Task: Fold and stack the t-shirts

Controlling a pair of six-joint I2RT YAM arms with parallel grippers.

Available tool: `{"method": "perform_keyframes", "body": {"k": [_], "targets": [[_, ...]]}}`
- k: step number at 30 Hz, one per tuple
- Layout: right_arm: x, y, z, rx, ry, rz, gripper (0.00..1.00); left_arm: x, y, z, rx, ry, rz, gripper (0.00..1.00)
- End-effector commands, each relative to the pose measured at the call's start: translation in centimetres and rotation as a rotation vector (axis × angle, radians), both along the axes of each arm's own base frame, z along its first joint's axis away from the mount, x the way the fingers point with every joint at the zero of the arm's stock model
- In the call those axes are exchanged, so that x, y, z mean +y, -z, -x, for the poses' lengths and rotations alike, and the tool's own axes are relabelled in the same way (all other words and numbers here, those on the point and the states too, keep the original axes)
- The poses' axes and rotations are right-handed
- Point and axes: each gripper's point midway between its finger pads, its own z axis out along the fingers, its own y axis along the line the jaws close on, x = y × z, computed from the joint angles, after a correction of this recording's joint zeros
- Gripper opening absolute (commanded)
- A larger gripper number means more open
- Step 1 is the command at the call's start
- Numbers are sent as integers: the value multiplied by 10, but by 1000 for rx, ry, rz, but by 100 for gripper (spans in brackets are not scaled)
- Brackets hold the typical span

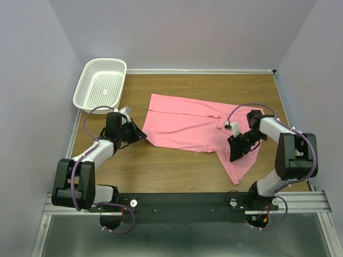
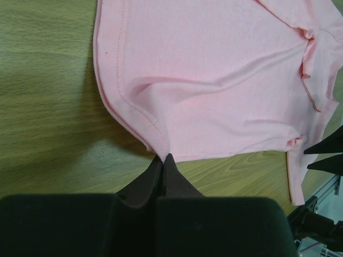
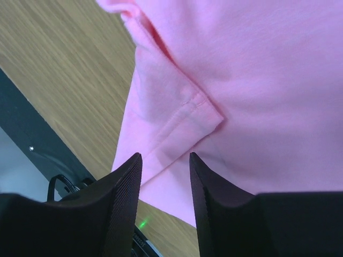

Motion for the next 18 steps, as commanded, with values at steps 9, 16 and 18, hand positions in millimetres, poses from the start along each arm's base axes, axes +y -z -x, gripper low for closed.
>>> {"method": "perform_keyframes", "body": {"k": [9, 16, 18], "targets": [[3, -2, -47, -101, 96, 12, 51, -3, -7, -1, -36, 25, 8, 0], [9, 3, -51, -76, 95, -28, 51, -3, -7, -1, -36, 24, 9, 0], [12, 3, -52, -77, 93, -34, 50, -3, -7, -1, -35, 25, 8, 0]]}}
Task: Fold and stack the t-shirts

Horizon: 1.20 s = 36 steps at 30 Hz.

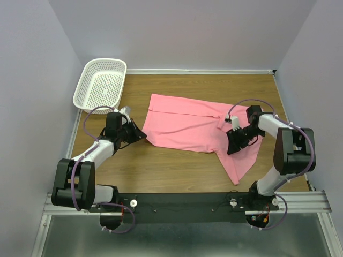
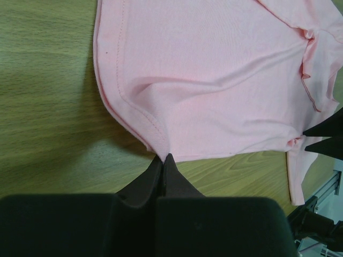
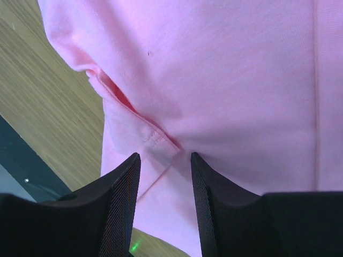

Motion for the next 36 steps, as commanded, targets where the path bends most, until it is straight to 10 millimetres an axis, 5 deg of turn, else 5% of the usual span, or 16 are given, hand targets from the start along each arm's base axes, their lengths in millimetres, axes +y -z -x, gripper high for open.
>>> {"method": "perform_keyframes", "body": {"k": [1, 12, 18, 31, 36], "targets": [[11, -4, -13, -26, -5, -41, 50, -3, -6, -1, -33, 25, 8, 0], [21, -8, -12, -39, -38, -57, 37, -2, -6, -1, -32, 24, 8, 0], [24, -15, -12, -54, -43, -66, 15, -2, -6, -1, -33, 23, 7, 0], [2, -83, -24, -339, -29, 69, 2, -1, -9, -1, -39, 15, 1, 0], [2, -93, -19, -362, -58, 64, 1, -1, -16, -3, -58, 13, 3, 0]]}}
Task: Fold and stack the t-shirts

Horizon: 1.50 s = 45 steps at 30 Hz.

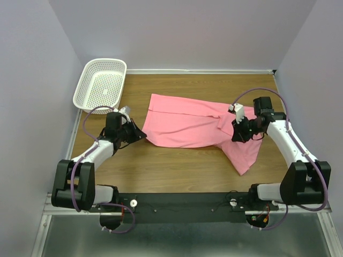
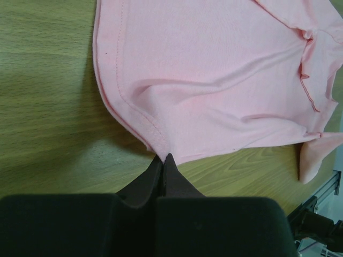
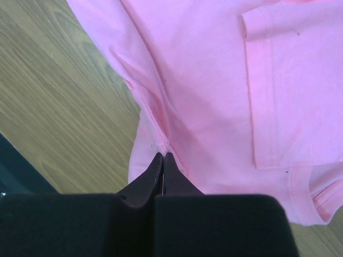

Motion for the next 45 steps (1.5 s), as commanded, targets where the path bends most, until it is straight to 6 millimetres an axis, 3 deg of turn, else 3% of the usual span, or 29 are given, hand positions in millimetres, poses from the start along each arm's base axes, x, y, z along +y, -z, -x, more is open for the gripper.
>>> {"method": "perform_keyframes", "body": {"k": [1, 15, 28, 34, 39, 41, 43, 45], "targets": [[-2, -8, 4, -11, -27, 29, 1, -1, -17, -4, -58, 12, 4, 0], [-2, -60, 0, -151, -53, 29, 1, -2, -33, -14, -82, 11, 5, 0], [2, -69, 8, -181, -95, 17, 0, -4, -55, -25, -125, 14, 19, 0], [39, -49, 40, -64, -243, -72, 1, -4, -45, -23, -100, 15, 15, 0], [78, -29, 51, -28, -315, -73, 2, -3, -39, -22, -91, 12, 10, 0], [99, -15, 69, 44, -382, -72, 12, -4, -38, -22, -88, 14, 10, 0], [115, -8, 86, 88, -460, -77, 17, -3, -36, -22, -85, 14, 7, 0], [122, -4, 94, 115, -490, -81, 24, -3, -35, -22, -85, 16, 5, 0]]}}
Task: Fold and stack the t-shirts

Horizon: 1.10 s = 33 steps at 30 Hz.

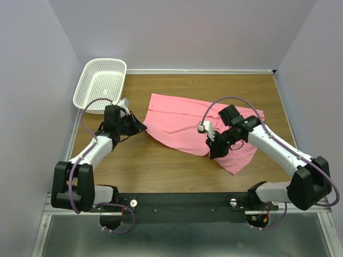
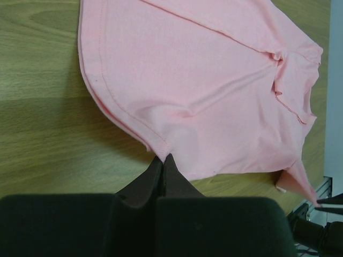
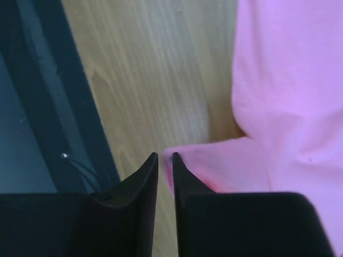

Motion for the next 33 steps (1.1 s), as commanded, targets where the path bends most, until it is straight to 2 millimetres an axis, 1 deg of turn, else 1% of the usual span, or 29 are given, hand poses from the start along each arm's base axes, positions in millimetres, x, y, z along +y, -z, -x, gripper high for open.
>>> {"method": "perform_keyframes", "body": {"k": [1, 3, 4, 5, 7, 8, 10, 12, 13, 15, 16, 18, 23, 25, 29, 33], "targets": [[19, 4, 16, 61, -37, -28, 28, 0, 4, 1, -1, 15, -7, 0], [15, 2, 10, 22, -26, -7, 36, 0, 6, 1, 0, 16, -10, 0], [13, 3, 8, 9, -18, 9, 45, 0, 6, 1, 0, 17, -10, 0], [10, 4, 5, -3, -8, 26, 47, 0, 6, 1, 1, 16, -9, 0], [-5, 15, -5, -51, 23, 116, 47, -1, 9, 1, 8, 24, -9, 0], [-5, 15, -5, -55, 18, 117, 47, -1, 9, 1, 8, 26, -8, 0], [-16, 28, -5, -60, -13, 181, 45, 0, 9, 1, 5, 24, -10, 0], [-24, 38, 6, -29, -71, 221, 44, -1, 9, 1, 4, 27, -11, 0], [-27, 49, 14, -16, -134, 243, 44, -1, 8, 1, 3, 26, -10, 0], [-33, 61, 17, -27, -174, 282, 45, -1, 11, 1, 9, 28, -11, 0], [-34, 68, 20, -30, -208, 296, 47, -1, 10, 1, 9, 29, -10, 0], [-33, 71, 17, -62, -246, 293, 50, -1, 12, 2, 12, 27, -9, 0], [-35, 77, 17, -90, -340, 285, 54, -1, 13, 3, 13, 30, -8, 0], [-35, 78, 14, -117, -366, 286, 55, -2, 14, 4, 13, 33, -6, 0], [-34, 80, 15, -136, -401, 273, 56, -3, 14, 3, 13, 35, -3, 0], [-33, 88, 12, -138, -420, 274, 55, -3, 15, 3, 14, 41, 0, 0]]}}
